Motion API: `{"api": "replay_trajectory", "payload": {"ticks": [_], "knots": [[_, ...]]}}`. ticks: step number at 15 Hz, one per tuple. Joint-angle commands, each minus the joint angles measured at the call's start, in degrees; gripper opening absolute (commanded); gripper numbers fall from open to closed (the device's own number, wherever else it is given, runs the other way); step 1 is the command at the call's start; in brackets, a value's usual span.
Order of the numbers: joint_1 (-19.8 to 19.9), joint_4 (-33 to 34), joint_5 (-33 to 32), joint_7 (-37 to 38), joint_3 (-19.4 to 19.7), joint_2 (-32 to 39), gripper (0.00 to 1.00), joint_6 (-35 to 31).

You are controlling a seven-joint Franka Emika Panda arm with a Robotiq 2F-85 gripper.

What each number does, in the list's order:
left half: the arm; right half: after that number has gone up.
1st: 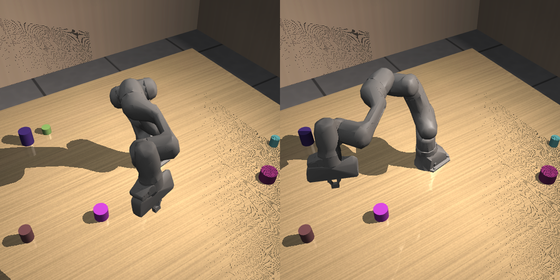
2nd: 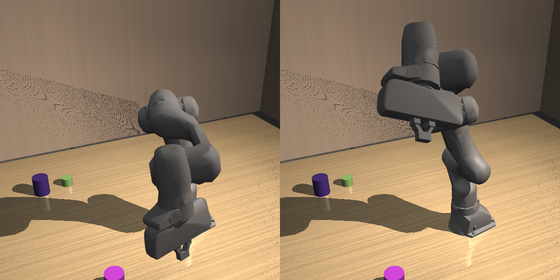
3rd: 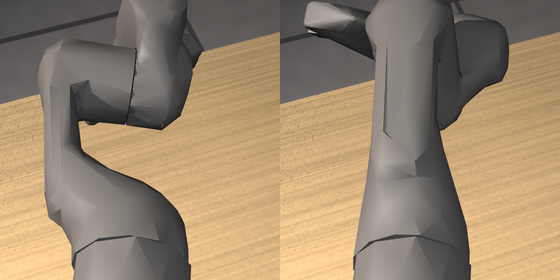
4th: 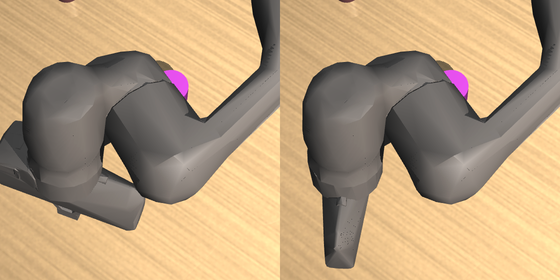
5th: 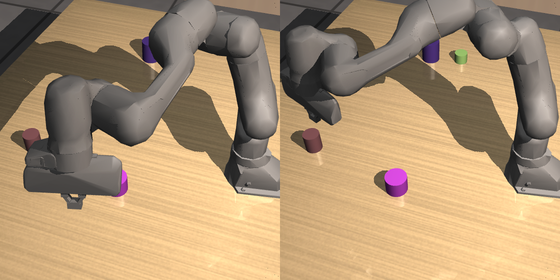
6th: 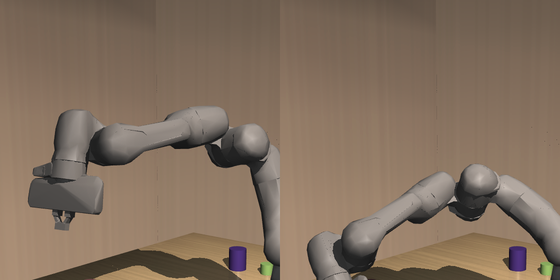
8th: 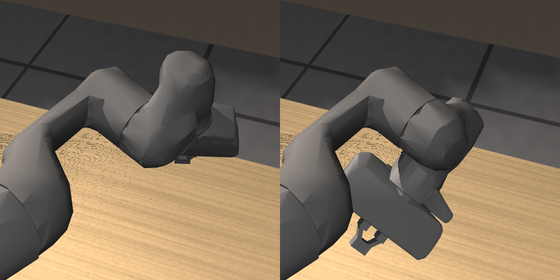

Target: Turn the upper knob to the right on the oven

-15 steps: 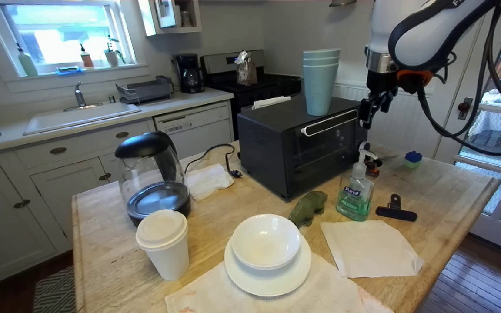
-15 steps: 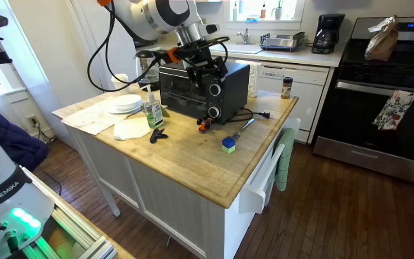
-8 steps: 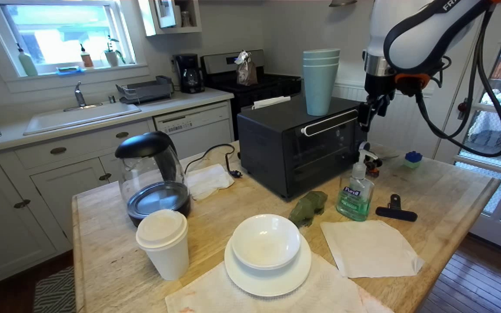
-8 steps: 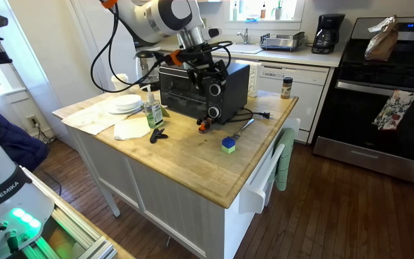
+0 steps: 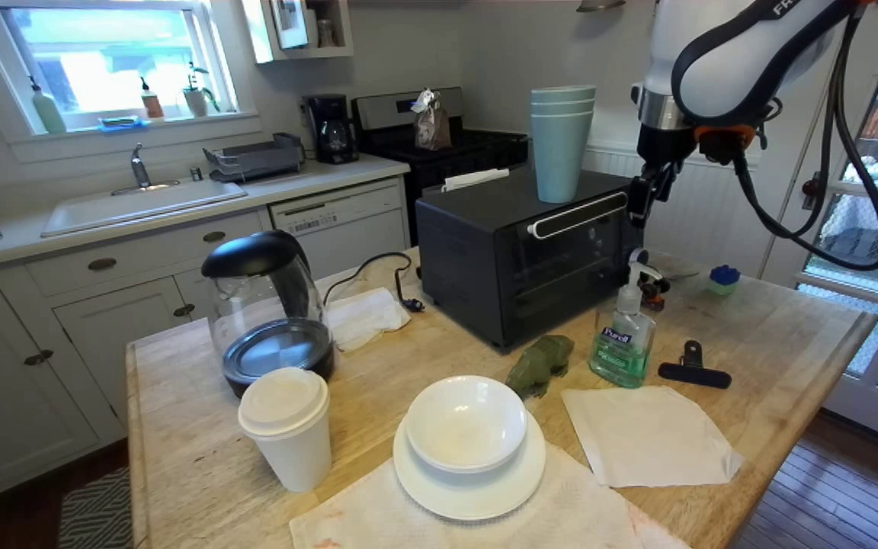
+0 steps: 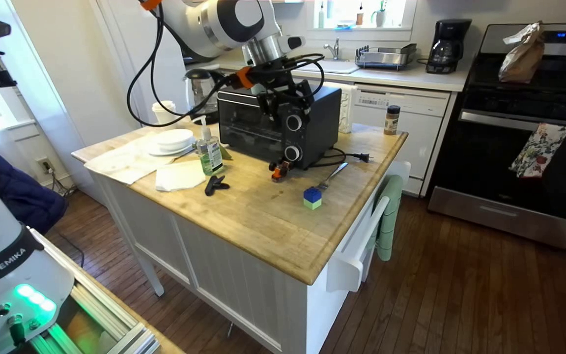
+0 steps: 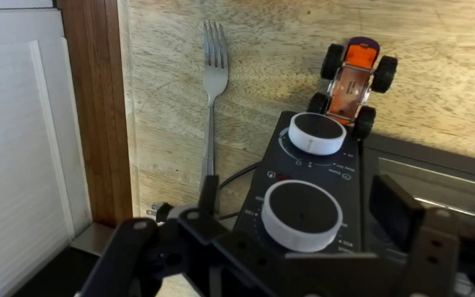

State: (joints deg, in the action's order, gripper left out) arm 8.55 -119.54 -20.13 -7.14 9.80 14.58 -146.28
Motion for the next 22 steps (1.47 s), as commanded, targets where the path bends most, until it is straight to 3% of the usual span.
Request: {"api": "replay_trajectory", "payload": {"ticks": [1,2,4,10,14,22], "knots": [[0.6,1.6,2.2,-3.4,-0.8,0.5,0.73,-2.0],[0.7,1.6,2.4,-3.7,-0.8,0.5,0.63,-2.4],[0.7,1.7,2.6,-3.9,-0.8,0.5,0.61,-3.0],[0.9,1.4,3.9,-4.2,-1.0,0.4,0.78,-3.3],[0.8,1.6,4.0,-3.7,-0.8,0.5,0.64,-2.3],[0.6,1.8,5.1,-3.1,-0.9,1.0,0.68,-0.6]]}}
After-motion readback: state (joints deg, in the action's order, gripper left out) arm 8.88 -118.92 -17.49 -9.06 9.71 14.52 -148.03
